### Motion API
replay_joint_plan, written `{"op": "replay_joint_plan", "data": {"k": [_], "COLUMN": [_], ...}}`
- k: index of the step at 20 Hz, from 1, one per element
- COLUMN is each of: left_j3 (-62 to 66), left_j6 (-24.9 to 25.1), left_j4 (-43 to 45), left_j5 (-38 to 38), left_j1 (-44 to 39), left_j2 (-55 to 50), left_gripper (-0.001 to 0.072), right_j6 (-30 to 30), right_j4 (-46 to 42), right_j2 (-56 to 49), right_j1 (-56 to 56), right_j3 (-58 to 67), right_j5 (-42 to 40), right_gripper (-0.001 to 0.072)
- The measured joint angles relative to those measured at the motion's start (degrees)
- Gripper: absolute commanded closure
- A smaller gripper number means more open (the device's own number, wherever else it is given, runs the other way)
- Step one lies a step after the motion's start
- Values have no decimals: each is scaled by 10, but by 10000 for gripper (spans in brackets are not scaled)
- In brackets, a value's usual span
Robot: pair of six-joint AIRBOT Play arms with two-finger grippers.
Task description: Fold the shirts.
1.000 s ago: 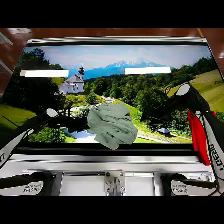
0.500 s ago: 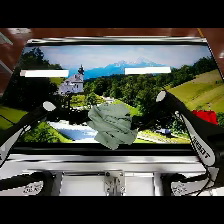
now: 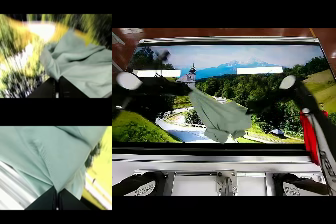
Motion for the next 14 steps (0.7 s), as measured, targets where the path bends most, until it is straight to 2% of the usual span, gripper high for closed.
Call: {"op": "replay_joint_plan", "data": {"k": [4,7,11,14], "left_j3": [206,314,371,379], "left_j6": [-3,-10,-35,-43], "left_j4": [22,28,33,38], "left_j5": [-4,8,0,-34], "left_j1": [1,2,2,2], "left_j2": [86,140,192,204], "left_gripper": [668,668,668,668], "right_j6": [-20,-18,17,51], "right_j4": [4,3,-2,-17], "right_j2": [131,209,273,283], "right_j1": [-12,-14,-14,-14], "right_j3": [161,266,329,344], "right_j5": [-32,-75,-83,-22], "right_gripper": [651,651,652,651]}}
